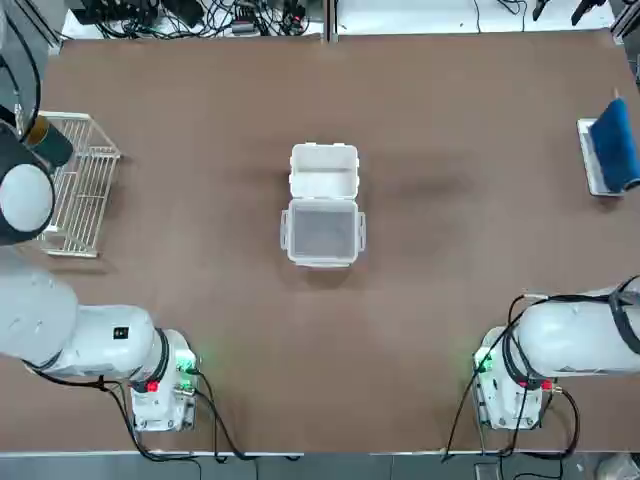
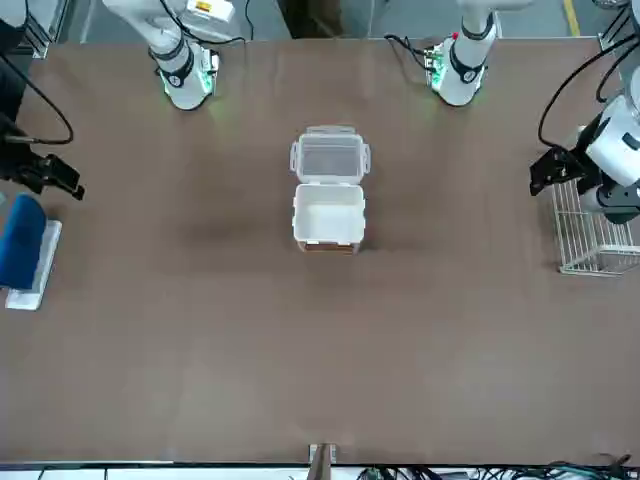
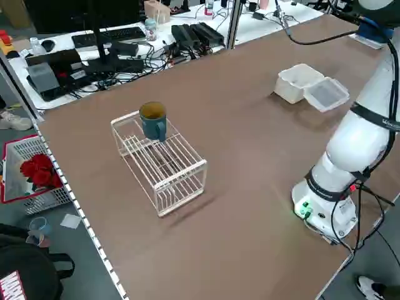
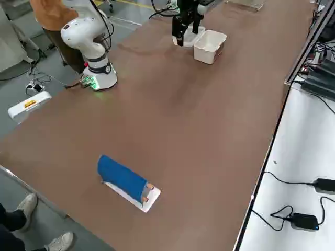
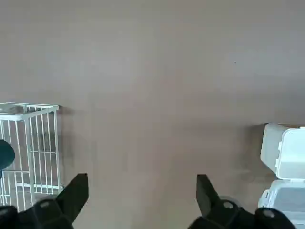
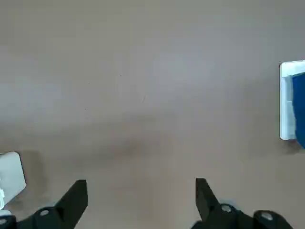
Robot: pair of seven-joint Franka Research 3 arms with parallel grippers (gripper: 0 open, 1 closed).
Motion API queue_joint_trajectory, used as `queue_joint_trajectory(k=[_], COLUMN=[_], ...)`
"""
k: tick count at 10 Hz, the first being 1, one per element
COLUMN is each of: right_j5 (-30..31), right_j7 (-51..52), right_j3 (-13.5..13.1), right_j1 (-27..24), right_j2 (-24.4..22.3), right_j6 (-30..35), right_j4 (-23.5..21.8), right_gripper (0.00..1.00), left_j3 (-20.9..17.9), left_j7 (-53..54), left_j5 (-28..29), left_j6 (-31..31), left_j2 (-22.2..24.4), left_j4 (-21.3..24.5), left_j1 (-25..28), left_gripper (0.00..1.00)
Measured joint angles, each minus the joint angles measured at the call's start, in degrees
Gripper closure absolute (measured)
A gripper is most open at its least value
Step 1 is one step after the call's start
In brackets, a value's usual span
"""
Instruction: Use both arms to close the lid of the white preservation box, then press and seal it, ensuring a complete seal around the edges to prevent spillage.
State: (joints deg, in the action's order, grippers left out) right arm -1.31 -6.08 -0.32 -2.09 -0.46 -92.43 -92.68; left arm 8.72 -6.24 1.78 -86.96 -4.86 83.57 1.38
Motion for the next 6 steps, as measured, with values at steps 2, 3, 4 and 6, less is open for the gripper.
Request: queue_joint_trajectory(k=[2,3,4,6], right_j5=[-0.04,-0.04,-0.06,-0.56], right_j7=[-0.01,-0.01,-0.20,-5.17], right_j3=[-0.11,-0.13,-0.13,0.04], right_j1=[-0.01,-0.02,-0.02,0.26], right_j2=[0.00,0.00,0.00,0.01], right_j6=[0.34,0.49,0.51,0.50], right_j4=[-0.02,-0.04,-0.10,-0.35], right_gripper=[0.00,0.00,0.00,0.00], left_j3=[-0.01,-0.04,-0.11,-0.19], left_j7=[0.06,0.07,0.08,0.08], left_j5=[-0.72,-0.82,-0.83,-0.83], left_j6=[0.00,0.00,-0.07,-1.16], left_j2=[0.00,-0.01,-0.04,-0.75], left_j4=[0.15,0.30,0.45,0.70], left_j1=[0.25,0.41,0.47,0.49], left_gripper=[0.00,0.00,0.00,0.00])
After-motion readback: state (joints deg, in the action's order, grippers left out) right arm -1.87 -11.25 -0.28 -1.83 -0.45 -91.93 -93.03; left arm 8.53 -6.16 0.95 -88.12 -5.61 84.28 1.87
